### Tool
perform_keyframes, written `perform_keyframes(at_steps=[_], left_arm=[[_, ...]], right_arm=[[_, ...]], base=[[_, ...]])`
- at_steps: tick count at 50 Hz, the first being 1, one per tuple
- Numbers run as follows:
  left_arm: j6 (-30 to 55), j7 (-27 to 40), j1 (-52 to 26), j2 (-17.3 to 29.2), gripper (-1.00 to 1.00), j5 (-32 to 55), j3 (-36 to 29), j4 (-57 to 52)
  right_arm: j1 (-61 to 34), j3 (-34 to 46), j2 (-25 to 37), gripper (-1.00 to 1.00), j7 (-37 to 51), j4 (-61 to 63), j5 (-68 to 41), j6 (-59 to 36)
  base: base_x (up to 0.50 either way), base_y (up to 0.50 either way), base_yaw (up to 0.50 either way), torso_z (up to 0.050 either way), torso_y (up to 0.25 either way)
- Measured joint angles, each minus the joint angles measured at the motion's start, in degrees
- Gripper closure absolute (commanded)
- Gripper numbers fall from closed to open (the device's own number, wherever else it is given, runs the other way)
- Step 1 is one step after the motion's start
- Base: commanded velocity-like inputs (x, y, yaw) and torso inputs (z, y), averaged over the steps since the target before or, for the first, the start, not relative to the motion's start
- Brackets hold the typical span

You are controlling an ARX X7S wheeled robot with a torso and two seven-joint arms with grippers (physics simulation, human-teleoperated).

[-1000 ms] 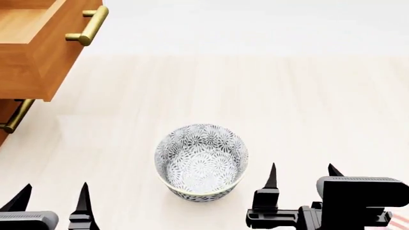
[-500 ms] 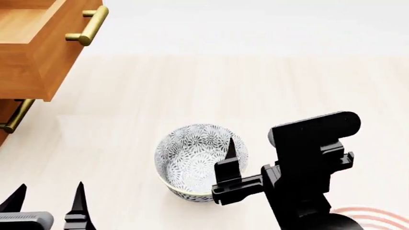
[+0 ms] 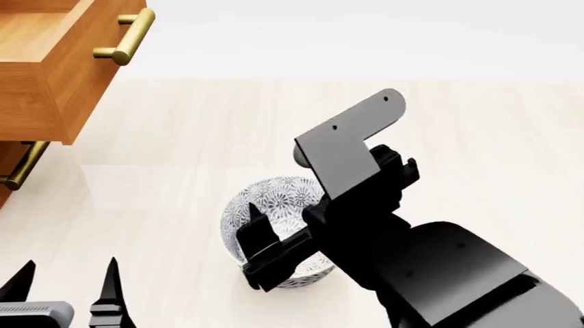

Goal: Put the bowl on the plate.

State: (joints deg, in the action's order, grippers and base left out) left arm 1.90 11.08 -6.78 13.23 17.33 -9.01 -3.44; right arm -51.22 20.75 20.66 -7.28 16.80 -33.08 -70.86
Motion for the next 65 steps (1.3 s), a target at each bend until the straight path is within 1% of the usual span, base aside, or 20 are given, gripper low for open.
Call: perform_keyframes(at_steps=[7, 22, 35, 48, 65], left_arm=[[0.24, 0.32, 0.11, 0.22, -1.00, 0.09, -0.13, -0.53], [0.75, 0.97, 0.20, 0.70, -1.00, 0.20, -0.49, -1.70], [0.79, 1.20, 0.15, 1.02, -1.00, 0.38, -0.83, -2.15], [0.74, 1.55, 0.22, 1.28, -1.00, 0.48, -1.21, -2.48], [0.47, 1.81, -0.02, 1.41, -1.00, 0.56, -1.83, -2.22]], right_arm=[[-4.91, 3.50, -0.38, -1.00, -3.17, -3.16, -0.67, -1.64], [-14.79, 13.72, -0.76, -1.00, -10.56, -10.81, 0.27, -2.39], [-21.41, 21.77, -3.61, -1.00, -14.96, -21.47, 2.99, -1.31], [-24.40, 27.07, -7.17, -1.00, -17.54, -29.27, 4.97, 1.16], [-25.02, 29.89, -11.38, -1.00, -19.08, -36.95, 6.33, 6.07]], base=[[0.00, 0.00, 0.00, 0.000, 0.000], [0.00, 0.00, 0.00, 0.000, 0.000], [0.00, 0.00, 0.00, 0.000, 0.000], [0.00, 0.00, 0.00, 0.000, 0.000], [0.00, 0.00, 0.00, 0.000, 0.000]])
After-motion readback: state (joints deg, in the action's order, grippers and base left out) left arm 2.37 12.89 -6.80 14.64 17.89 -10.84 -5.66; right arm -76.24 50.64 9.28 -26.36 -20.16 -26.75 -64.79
